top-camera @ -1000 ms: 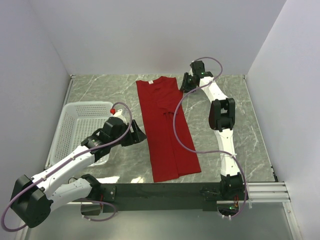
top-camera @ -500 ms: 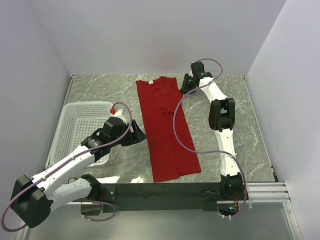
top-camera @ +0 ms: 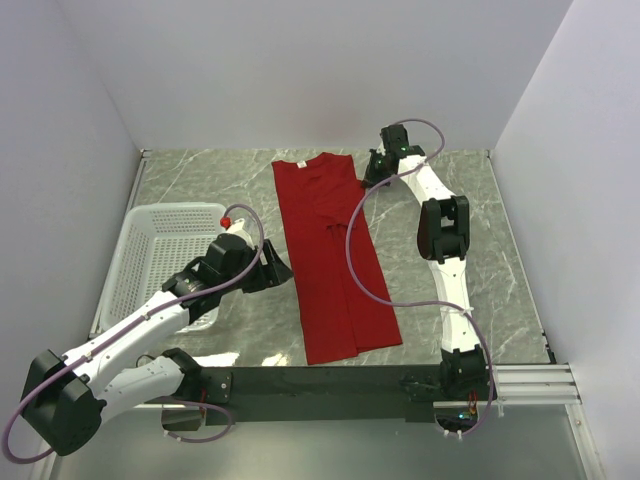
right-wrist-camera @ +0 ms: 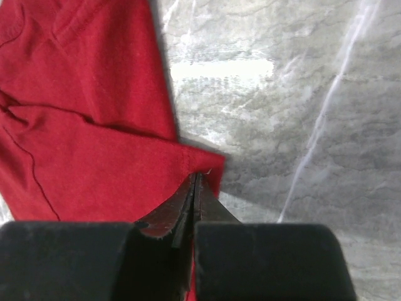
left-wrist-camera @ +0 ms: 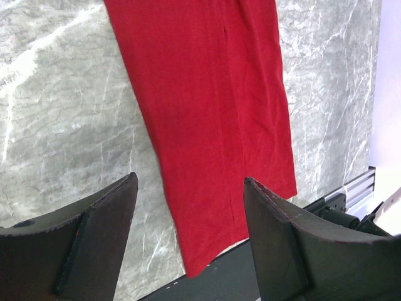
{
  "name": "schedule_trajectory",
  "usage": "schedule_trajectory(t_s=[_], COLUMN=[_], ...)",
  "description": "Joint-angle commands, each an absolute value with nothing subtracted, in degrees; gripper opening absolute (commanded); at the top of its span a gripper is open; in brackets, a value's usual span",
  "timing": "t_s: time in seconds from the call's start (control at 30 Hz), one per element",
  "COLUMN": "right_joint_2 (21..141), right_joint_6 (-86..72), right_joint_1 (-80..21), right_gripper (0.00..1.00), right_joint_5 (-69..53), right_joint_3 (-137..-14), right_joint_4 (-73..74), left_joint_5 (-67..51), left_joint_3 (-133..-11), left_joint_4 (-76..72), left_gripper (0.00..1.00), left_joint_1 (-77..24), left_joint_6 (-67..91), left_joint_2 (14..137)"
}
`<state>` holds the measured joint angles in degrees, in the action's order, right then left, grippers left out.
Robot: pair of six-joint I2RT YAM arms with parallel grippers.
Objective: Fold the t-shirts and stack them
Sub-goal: Fold the tshirt
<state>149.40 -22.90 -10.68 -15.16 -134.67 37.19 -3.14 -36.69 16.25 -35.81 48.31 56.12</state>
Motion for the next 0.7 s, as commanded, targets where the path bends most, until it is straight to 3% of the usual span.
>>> schedule_trajectory(t_s=[0.0, 0.3, 0.37, 0.4, 0.43, 0.5, 0.67], right_joint_2=[149.16, 143.88, 143.53, 143.18, 142.91, 142.3, 140.28], right_joint_6=[-22.59, -22.68, -23.37, -23.64, -23.82, -23.73, -23.91], right_joint_1=[-10.46, -10.19, -10.02, -9.76, -9.76, -9.58, -9.14], right_gripper=[0.0, 0.0, 0.09, 0.25, 0.32, 0.39, 0.4], right_joint_5=[-16.78, -17.67, -17.84, -17.84, -17.67, -17.49, -17.31], right_joint_3=[-134.47, -131.66, -130.52, -129.3, -128.59, -126.84, -124.28], right_joint_4=[35.07, 31.38, 31.12, 31.03, 30.68, 30.59, 29.53], left_joint_5=[-2.46, -2.46, -2.37, -2.37, -2.37, -2.37, -2.46], left_joint_3=[-39.11, -39.29, -39.2, -39.03, -38.76, -38.41, -37.88], left_joint_4=[16.08, 16.08, 16.08, 16.08, 15.91, 15.65, 15.12], left_gripper=[0.74, 0.74, 0.74, 0.74, 0.74, 0.74, 0.74], left_joint_1=[-35.68, -35.6, -35.6, -35.6, -35.6, -35.6, -35.6], left_joint_6=[48.6, 48.43, 48.25, 48.34, 48.51, 48.6, 48.78], left_joint_2=[54.93, 54.93, 54.84, 54.67, 54.67, 54.32, 54.23])
